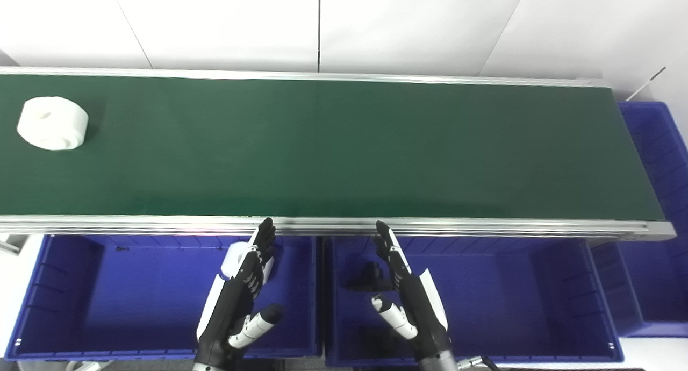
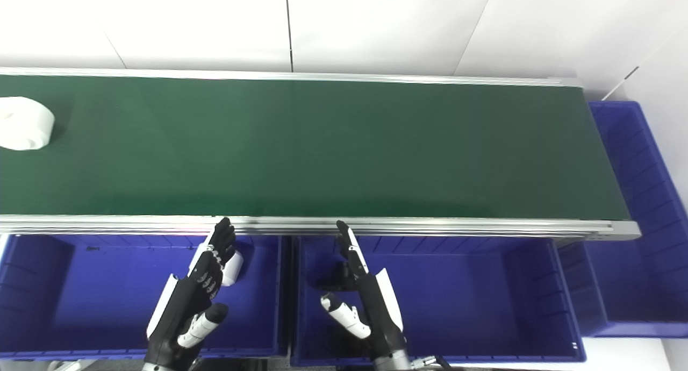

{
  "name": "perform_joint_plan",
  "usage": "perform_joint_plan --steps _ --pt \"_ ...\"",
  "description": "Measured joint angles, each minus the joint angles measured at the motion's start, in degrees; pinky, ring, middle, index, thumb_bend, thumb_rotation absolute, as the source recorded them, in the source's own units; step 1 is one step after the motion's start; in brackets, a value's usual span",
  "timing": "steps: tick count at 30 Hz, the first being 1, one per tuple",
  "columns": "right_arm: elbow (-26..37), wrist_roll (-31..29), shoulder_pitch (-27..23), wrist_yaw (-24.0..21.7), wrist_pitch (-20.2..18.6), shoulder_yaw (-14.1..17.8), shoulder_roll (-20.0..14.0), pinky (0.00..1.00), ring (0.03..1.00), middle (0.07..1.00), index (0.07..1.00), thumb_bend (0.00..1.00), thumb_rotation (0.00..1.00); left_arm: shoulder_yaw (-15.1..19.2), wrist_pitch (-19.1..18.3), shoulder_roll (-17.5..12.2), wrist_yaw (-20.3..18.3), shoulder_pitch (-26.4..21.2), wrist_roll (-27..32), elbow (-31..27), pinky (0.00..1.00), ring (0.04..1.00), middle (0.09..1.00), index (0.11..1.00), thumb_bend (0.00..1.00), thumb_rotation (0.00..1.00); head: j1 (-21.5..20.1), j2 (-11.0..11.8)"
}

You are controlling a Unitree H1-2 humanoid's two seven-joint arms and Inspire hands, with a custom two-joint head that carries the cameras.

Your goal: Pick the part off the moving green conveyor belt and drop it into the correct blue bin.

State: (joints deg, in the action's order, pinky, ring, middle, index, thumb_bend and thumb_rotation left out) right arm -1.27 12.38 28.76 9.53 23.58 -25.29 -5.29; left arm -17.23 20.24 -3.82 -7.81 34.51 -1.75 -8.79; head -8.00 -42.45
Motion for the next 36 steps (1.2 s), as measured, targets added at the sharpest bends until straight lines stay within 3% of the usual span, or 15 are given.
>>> perform_joint_plan --steps 9,22,36 --pt "0.0 -0.1 0.1 -0.3 0.0 0.3 0.1 0.96 0.977 1.000 1.000 0.79 0.90 0.2 -0.1 0.1 0.3 0.1 -2.4 -0.5 1.00 1.000 0.996 1.000 0.80 0.78 0.1 0.0" --pt "0.1 -0.1 0.4 -1.5 0.0 0.8 0.3 0.96 0.979 1.000 1.000 0.79 0.89 0.4 0.2 0.1 0.3 0.1 -2.8 -0.2 0.98 0.950 0.905 1.000 0.81 0.77 0.2 -0.1" --pt "0.1 0.1 0.5 -2.3 0.0 1.4 0.6 0.96 0.976 1.000 1.000 0.79 0.89 0.4 0.4 0.1 0.3 0.1 -3.8 -0.2 0.97 0.956 0.918 1.000 0.81 0.77 0.1 -0.1"
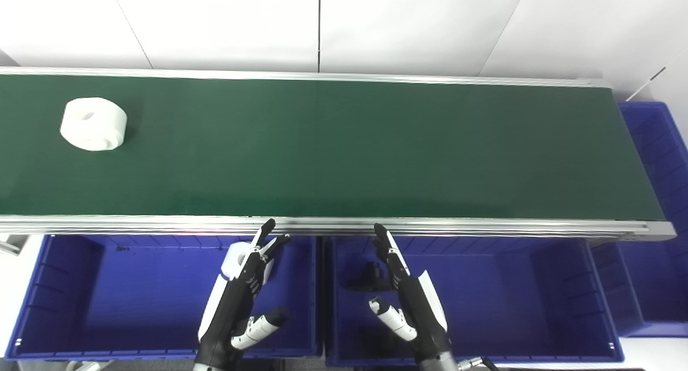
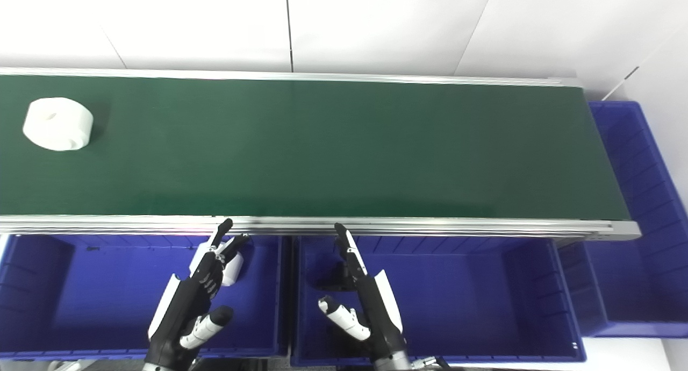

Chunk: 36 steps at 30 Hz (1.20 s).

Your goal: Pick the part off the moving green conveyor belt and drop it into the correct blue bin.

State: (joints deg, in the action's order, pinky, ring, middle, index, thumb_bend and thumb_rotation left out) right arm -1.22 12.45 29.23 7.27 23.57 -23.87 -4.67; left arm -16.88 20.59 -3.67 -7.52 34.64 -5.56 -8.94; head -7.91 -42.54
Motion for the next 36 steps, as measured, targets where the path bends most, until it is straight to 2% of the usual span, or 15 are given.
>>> perform_joint_plan --steps 6,19,24,26,28,29,30,32,34,36 --pt "0.0 0.0 0.0 -0.1 0.0 0.1 0.0 0.96 0.980 1.000 1.000 0.78 0.88 -0.1 -0.1 0.0 -0.1 0.0 0.2 0.0 1.00 1.000 0.998 1.000 0.83 0.76 0.3 0.2" --pt "0.0 -0.7 0.0 -0.6 0.0 0.4 -0.1 0.96 0.978 1.000 1.000 0.79 0.88 -0.6 -1.0 0.0 -0.2 0.0 1.4 -0.1 1.00 1.000 1.000 1.000 0.83 0.75 1.2 0.7" --pt "-0.1 -0.8 0.0 -0.7 0.0 0.4 -0.2 0.97 0.980 1.000 1.000 0.80 0.87 -0.7 -1.0 0.0 -0.2 0.0 1.3 0.1 1.00 1.000 1.000 1.000 0.84 0.75 3.3 2.5" --pt "-0.4 -1.1 0.0 -0.7 0.0 0.4 -0.5 0.97 0.976 1.000 1.000 0.80 0.87 -0.9 -1.0 0.1 -0.3 -0.3 1.4 1.0 1.00 1.000 1.000 1.000 0.84 0.75 6.1 4.4" --pt "-0.9 -1.6 -0.2 -0.8 0.0 0.4 -0.9 0.96 0.972 1.000 1.000 0.80 0.87 -1.1 -0.9 0.2 -0.3 -0.9 1.3 2.6 1.00 1.000 1.000 1.000 0.84 0.74 6.7 4.8" --pt "-1.1 -1.9 -0.3 -0.7 0.0 0.4 -1.2 0.96 0.970 1.000 1.000 0.81 0.88 -1.2 -0.7 0.3 -0.3 -1.1 1.2 3.3 1.00 1.000 1.000 1.000 0.84 0.74 7.7 5.9" --pt "-1.4 -2.1 -0.4 -0.7 0.0 0.4 -1.4 0.96 0.969 1.000 1.000 0.81 0.88 -1.3 -0.5 0.5 -0.2 -1.3 1.1 3.9 0.97 0.992 0.999 1.000 0.84 0.74 8.7 7.0" --pt "-2.4 -2.3 -0.6 -0.6 0.0 0.4 -1.8 0.97 0.968 1.000 1.000 0.81 0.88 -1.4 0.2 0.9 0.0 -1.5 0.0 4.9 0.94 0.984 0.996 1.000 0.85 0.74 8.8 7.2" --pt "-3.1 -2.8 -0.7 -0.6 0.0 0.3 -2.1 0.97 0.967 1.000 1.000 0.82 0.88 -1.5 1.1 1.4 0.4 -1.7 -0.2 5.9 0.92 0.980 0.993 1.000 0.85 0.73 9.9 9.4" --pt "-3.3 -3.4 -0.7 -0.5 0.0 0.2 -2.3 0.96 0.962 0.998 1.000 0.84 0.89 -1.6 1.3 2.2 0.5 -1.7 -0.5 6.5 0.92 0.982 0.992 1.000 0.85 0.71 10.5 10.3"
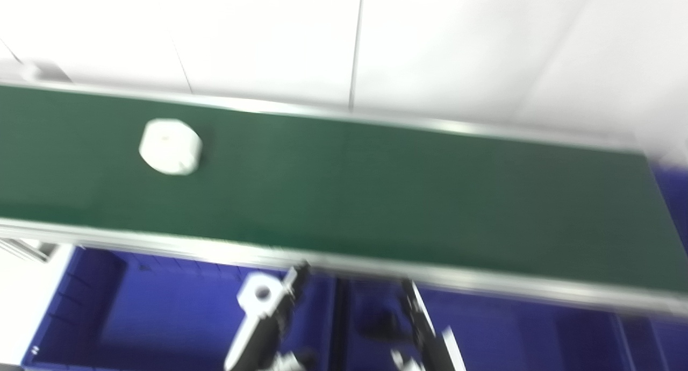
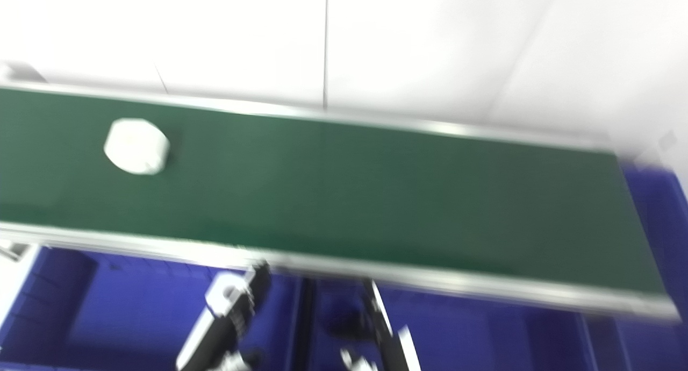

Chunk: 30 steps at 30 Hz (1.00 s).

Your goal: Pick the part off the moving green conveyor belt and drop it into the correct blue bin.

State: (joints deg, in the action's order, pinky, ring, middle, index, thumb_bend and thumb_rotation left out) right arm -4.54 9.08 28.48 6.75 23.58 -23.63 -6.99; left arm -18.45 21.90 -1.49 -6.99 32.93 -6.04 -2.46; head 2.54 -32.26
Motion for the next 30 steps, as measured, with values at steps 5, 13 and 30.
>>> perform_joint_plan --steps 5,13,30 --pt "-1.5 -1.0 -0.8 0.2 0.0 0.0 -0.5 0.95 0.960 1.000 1.000 0.84 0.89 -0.5 1.3 0.4 -0.1 -0.6 -0.1 2.0 0.93 0.996 1.000 1.000 0.84 0.73 0.9 2.2" --pt "-2.6 -1.5 -1.7 0.6 0.0 -0.1 -1.0 0.95 0.953 1.000 1.000 0.85 0.89 -0.5 1.6 0.4 0.0 -1.6 -1.1 3.3 0.90 0.977 0.990 1.000 0.83 0.72 2.0 3.2" --pt "-1.6 -1.6 -1.8 0.6 0.0 0.0 -1.4 0.95 0.971 1.000 1.000 0.81 0.89 -3.0 2.6 -0.5 0.5 -2.4 -3.2 -1.7 0.79 0.926 0.950 0.990 0.85 0.66 5.9 0.4"
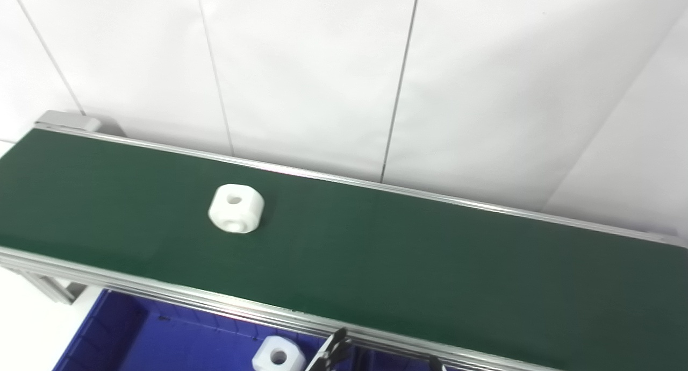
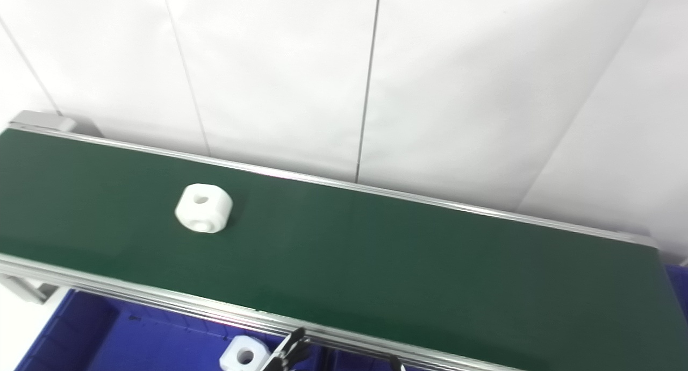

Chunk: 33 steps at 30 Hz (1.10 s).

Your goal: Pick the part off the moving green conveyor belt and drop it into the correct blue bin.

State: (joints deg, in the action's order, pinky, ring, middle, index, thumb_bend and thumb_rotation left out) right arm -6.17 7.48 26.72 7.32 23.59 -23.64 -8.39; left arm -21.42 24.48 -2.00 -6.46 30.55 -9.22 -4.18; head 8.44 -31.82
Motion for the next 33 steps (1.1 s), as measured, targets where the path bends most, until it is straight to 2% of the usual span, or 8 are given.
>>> perform_joint_plan --steps 6,8,10,14,17,20,24,33 --pt "0.0 0.4 -0.2 0.0 0.0 0.0 0.1 0.96 0.968 1.000 1.000 0.82 0.90 -0.7 0.3 -2.8 1.1 -1.1 -4.0 -7.3 0.71 0.870 0.923 0.931 0.89 0.66 -0.4 -0.7" --pt "0.0 0.3 -0.2 0.0 0.0 0.0 0.1 0.97 0.972 1.000 1.000 0.81 0.90 -0.7 0.3 -3.0 3.6 -2.1 -5.1 -9.1 0.73 0.874 0.915 0.916 0.86 0.63 -0.2 -0.8" --pt "0.0 0.2 -0.3 0.0 0.0 -0.1 0.1 0.97 0.980 1.000 1.000 0.81 0.90 -0.2 0.3 -2.9 5.8 -3.7 -5.2 -10.7 0.73 0.874 0.910 0.894 0.90 0.61 0.0 -0.9" --pt "0.0 0.3 -0.6 0.0 0.0 -0.1 0.1 0.97 0.976 1.000 1.000 0.80 0.91 2.6 0.3 -3.2 7.4 -9.1 -6.3 -12.9 0.83 0.952 0.968 0.911 0.93 0.59 -0.1 -1.0" --pt "0.0 0.4 -0.7 0.0 0.0 -0.1 0.3 0.97 0.975 1.000 1.000 0.80 0.91 5.0 -0.9 -4.4 5.9 -13.5 -7.0 -14.9 0.81 0.954 0.974 0.895 0.97 0.53 -0.4 -1.1" --pt "-0.1 0.4 -0.8 0.0 0.0 -0.2 0.4 0.98 0.968 1.000 1.000 0.80 0.91 7.2 -3.7 -5.8 4.1 -16.9 -7.1 -16.7 0.73 0.897 0.931 0.882 1.00 0.42 -0.8 -1.1" --pt "-0.2 0.4 -0.7 0.0 0.0 -0.3 0.8 0.98 0.965 1.000 1.000 0.80 0.91 9.5 -6.0 -8.1 1.9 -21.6 -9.1 -16.6 0.75 0.878 0.910 0.888 1.00 0.31 -0.9 -1.1" --pt "-1.2 0.3 -1.2 0.5 0.8 -0.5 1.5 1.00 0.966 1.000 1.000 0.80 0.91 11.9 -8.9 -13.0 -2.3 -31.2 -19.6 -14.5 0.79 0.888 0.912 0.932 1.00 0.21 -1.4 -0.7"
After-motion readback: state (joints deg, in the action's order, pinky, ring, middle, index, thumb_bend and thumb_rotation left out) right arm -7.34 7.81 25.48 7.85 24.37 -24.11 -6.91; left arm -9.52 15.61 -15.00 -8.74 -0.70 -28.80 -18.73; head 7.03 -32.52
